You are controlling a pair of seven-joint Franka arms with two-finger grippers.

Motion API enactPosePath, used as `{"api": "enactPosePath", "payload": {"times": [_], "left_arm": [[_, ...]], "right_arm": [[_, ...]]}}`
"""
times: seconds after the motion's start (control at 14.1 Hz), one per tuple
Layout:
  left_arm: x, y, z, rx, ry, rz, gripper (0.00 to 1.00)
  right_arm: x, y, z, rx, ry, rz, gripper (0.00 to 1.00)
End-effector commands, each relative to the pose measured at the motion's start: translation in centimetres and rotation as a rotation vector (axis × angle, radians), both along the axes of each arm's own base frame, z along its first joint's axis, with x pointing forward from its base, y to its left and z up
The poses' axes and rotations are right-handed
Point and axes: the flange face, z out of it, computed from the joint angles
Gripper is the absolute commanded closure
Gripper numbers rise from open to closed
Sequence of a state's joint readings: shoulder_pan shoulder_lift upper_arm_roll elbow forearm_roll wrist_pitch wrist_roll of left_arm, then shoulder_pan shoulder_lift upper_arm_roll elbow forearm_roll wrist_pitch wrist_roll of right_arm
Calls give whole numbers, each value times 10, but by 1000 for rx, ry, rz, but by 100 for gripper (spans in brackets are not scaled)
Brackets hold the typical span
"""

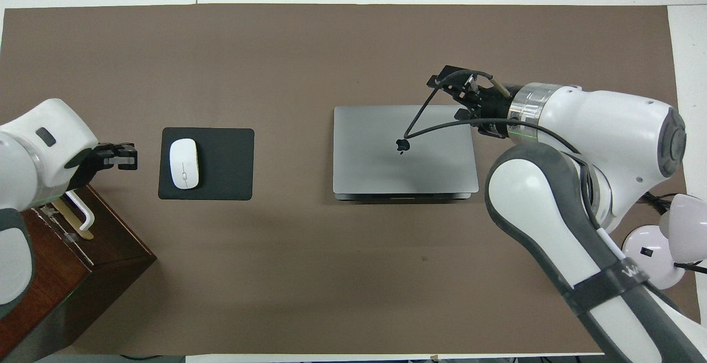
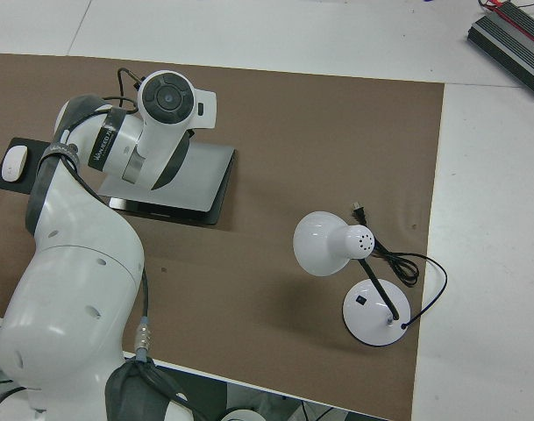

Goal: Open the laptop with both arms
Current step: 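Reach the right gripper toward the laptop while the left gripper advances, then move the left gripper to the laptop front while the right gripper aligns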

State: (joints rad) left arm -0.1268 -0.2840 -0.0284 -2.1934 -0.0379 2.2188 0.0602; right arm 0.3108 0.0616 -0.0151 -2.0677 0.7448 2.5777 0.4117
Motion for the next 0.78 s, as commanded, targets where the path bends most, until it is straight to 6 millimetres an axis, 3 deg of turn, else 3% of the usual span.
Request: {"api": "enactPosePath", "payload": {"times": [0.0,0.28,0.71], "left_arm": [[-29,-15,-17,-3,-73,-54,100],[-51,-40,-55,-17,-148,-114,100],[-76,-79,-112,-46,-251,-211,100]], "right_arm": [[-46,9,-9,71,36,-60,0],[-84,17,-31,92,117,-99,0],[-123,-7,-48,62,133,-139,0]]}}
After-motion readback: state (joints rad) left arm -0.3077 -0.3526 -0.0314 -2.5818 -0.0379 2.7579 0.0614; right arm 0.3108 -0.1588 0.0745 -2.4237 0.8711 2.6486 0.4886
